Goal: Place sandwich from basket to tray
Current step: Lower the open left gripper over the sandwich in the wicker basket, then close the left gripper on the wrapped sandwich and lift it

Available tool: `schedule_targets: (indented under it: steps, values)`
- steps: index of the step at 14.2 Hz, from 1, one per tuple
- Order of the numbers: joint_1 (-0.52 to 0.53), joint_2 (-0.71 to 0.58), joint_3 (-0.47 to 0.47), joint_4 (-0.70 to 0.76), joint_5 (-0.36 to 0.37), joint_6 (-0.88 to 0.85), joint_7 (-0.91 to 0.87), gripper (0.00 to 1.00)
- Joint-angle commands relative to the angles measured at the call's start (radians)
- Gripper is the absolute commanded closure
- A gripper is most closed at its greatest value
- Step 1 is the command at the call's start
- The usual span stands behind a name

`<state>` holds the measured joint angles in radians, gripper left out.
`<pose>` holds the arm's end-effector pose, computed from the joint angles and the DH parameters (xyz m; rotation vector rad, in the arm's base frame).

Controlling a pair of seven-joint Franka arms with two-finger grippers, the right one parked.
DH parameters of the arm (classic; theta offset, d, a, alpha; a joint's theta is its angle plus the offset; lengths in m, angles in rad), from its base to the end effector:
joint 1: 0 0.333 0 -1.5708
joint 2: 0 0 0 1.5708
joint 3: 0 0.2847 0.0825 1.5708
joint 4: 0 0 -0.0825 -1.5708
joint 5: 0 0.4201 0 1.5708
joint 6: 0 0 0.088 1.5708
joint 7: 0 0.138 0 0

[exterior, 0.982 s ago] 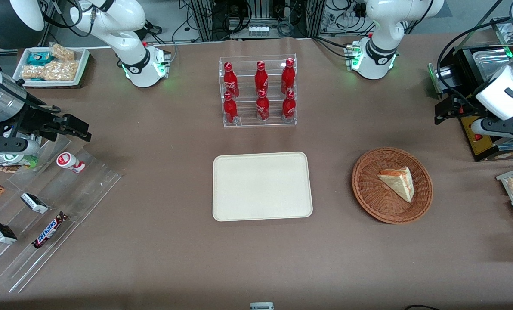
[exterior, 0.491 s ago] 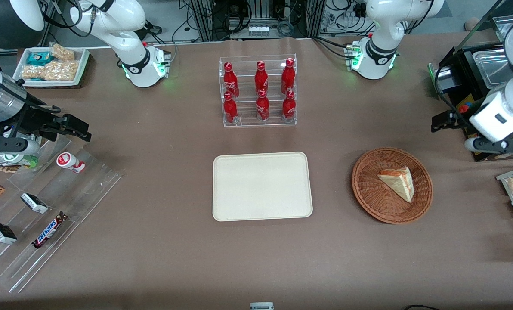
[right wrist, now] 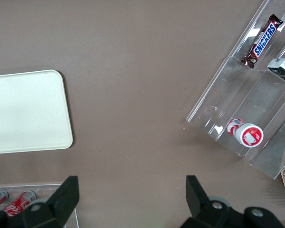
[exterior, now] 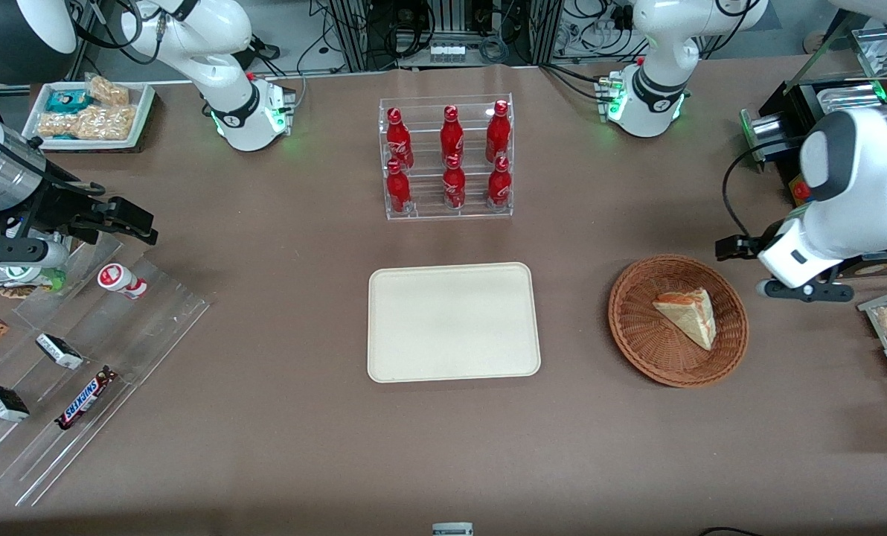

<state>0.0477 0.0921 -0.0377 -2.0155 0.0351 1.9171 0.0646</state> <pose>0.5718 0.0092 0.3129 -3.1043 0.1084 0.2980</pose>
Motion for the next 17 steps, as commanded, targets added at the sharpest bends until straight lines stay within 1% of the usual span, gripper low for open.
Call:
schedule_targets:
  steps: [1,4,9,10,12,15,16,17]
  values:
    - [0.005,-0.031,-0.007,-0.136,0.016,0.171,-0.133,0.0]
    - [0.003,-0.006,-0.008,-0.155,0.016,0.273,-0.39,0.0]
    - [-0.009,0.075,-0.018,-0.158,0.008,0.436,-0.938,0.0]
    - [-0.011,0.09,-0.018,-0.158,0.009,0.463,-1.001,0.0]
    - [-0.012,0.124,-0.019,-0.158,0.008,0.497,-1.057,0.0]
    - [-0.026,0.169,-0.019,-0.157,0.006,0.516,-1.06,0.0]
    - [-0.026,0.19,-0.019,-0.155,0.008,0.517,-1.059,0.02]
    - [-0.028,0.204,-0.019,-0.155,0.008,0.519,-1.06,0.13]
